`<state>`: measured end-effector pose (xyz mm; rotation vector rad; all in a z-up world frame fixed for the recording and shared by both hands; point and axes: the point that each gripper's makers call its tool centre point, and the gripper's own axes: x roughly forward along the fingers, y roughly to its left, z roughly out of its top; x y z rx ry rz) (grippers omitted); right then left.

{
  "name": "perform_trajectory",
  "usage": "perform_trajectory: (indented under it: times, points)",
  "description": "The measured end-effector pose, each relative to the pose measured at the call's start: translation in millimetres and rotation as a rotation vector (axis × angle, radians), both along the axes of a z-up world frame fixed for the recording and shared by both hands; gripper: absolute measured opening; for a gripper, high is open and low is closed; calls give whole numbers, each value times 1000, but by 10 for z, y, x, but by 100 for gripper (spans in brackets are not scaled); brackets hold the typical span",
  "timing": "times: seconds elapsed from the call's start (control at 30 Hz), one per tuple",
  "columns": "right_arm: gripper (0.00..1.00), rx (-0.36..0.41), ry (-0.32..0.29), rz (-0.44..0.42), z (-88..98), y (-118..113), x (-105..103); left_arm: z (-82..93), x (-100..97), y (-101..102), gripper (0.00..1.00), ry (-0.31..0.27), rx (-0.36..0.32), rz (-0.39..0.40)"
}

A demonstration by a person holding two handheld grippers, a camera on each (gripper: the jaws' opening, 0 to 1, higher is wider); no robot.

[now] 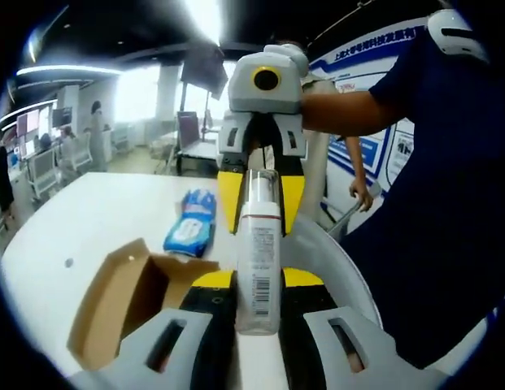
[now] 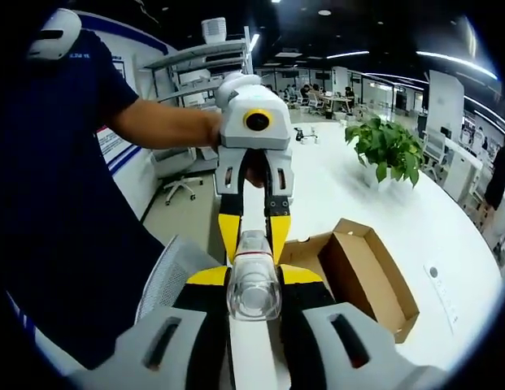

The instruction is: Operate the shoe box by opening the lid, removing the specified soft item, and placing it in the target area until the item is outside and the box remains undamaged.

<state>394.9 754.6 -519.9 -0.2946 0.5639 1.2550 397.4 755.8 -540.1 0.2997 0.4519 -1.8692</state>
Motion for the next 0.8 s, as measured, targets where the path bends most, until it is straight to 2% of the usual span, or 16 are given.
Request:
perform_trajectory:
  times: [0.2, 0.53, 0.8]
  points:
    - [20, -14, -8, 0, -3, 14, -67, 8, -63, -27, 17, -13, 8, -13]
    - [19, -15, -7, -17, -21, -17, -138, 3, -133, -42, 17, -2, 17, -33]
    - [19, -34, -9, -21, -48, -44, -124, -26, -116, -63, 18, 0, 8, -8]
